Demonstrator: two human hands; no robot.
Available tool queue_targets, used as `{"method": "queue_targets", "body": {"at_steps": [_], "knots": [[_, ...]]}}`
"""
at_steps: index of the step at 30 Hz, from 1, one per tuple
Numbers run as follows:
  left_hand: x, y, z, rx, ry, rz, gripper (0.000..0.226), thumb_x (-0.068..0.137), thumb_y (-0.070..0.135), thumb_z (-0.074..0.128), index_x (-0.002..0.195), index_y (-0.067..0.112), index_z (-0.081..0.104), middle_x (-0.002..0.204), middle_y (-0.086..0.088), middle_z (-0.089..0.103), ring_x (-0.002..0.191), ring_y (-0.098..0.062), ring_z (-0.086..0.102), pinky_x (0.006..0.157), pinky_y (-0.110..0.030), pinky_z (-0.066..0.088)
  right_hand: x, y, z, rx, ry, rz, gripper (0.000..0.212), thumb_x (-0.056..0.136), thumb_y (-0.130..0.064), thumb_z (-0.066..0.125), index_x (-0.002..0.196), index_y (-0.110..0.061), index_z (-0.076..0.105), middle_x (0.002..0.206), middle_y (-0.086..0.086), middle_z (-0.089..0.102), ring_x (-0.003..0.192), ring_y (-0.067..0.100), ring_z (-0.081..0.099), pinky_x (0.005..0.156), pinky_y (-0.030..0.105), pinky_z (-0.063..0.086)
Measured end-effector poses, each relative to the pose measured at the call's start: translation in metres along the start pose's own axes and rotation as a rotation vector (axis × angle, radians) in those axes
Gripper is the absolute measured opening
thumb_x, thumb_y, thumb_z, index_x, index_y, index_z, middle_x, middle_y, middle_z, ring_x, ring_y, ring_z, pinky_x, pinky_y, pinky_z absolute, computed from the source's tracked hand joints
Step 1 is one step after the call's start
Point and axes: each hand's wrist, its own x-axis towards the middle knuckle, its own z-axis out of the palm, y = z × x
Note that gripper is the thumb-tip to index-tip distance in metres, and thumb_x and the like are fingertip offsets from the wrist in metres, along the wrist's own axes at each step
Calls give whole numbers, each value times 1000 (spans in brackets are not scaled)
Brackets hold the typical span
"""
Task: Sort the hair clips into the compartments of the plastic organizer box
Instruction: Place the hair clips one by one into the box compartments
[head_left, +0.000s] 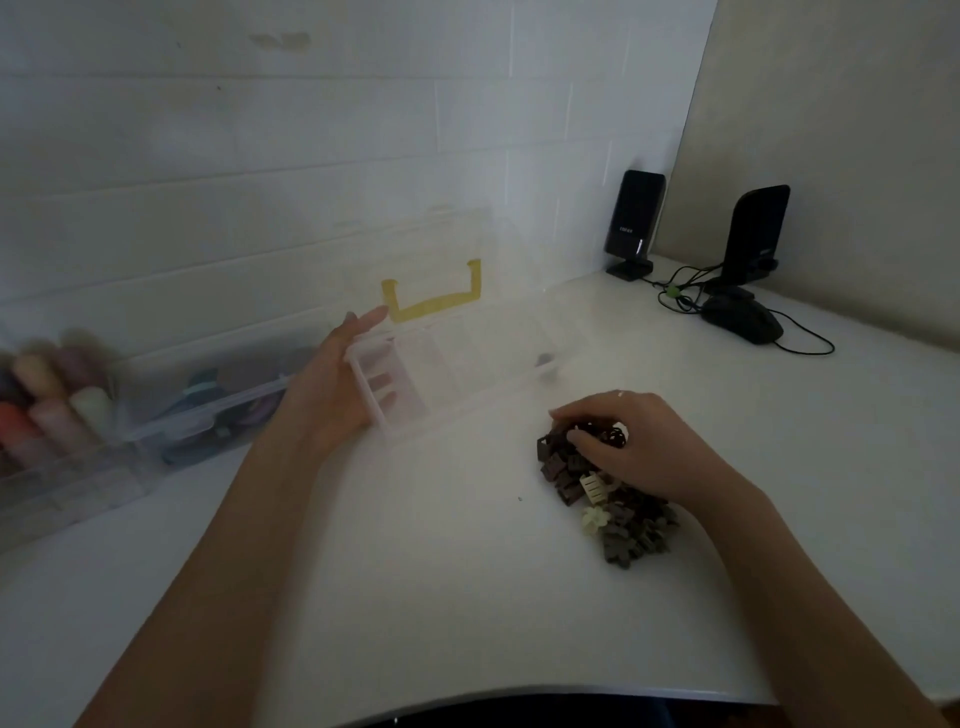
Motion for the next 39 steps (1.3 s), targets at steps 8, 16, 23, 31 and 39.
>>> {"method": "queue_targets", "body": {"at_steps": [8, 16, 23, 31, 39], "knots": [[4, -4, 9, 122, 62, 109, 36, 94, 44, 37, 93, 30, 70, 89, 7, 66, 80, -12, 57, 75, -27, 43, 4, 10, 6, -62, -200, 186, 37, 95, -32, 45, 131, -39, 49, 136, -10, 52, 124, 13, 45, 107, 37, 32], [7, -4, 7, 88, 104, 205, 35, 96, 37, 36, 101, 24, 68, 99, -2, 64, 85, -15, 58, 78, -28, 45, 4, -2, 6, 191, -28, 110, 20, 83, -14, 63, 95, -30, 60, 94, -11, 65, 92, 6, 58, 75, 19, 47], [4, -3, 8, 87, 106, 188, 35, 94, 34, 36, 97, 24, 69, 86, 5, 68, 77, -10, 60, 70, -21, 46, 4, -1, 6, 209, -11, 97, 23, 82, -12, 65, 91, -32, 69, 88, -8, 63, 83, 3, 57, 74, 15, 45], [3, 0, 5, 83, 96, 172, 42, 90, 29, 36, 82, 22, 76, 82, -4, 65, 75, -14, 57, 66, -22, 45, 6, -6, -5, 347, 566, 61, 17, 81, -10, 71, 89, -21, 60, 86, -17, 66, 73, 8, 59, 63, 21, 47], [4, 0, 1, 76, 40, 134, 44, 90, 30, 36, 81, 21, 78, 69, -2, 69, 69, -16, 58, 58, -21, 48, 8, 5, 6, -40, 493, -5, 9, 80, -20, 71, 88, -24, 71, 99, -12, 57, 87, 4, 49, 68, 13, 39]]}}
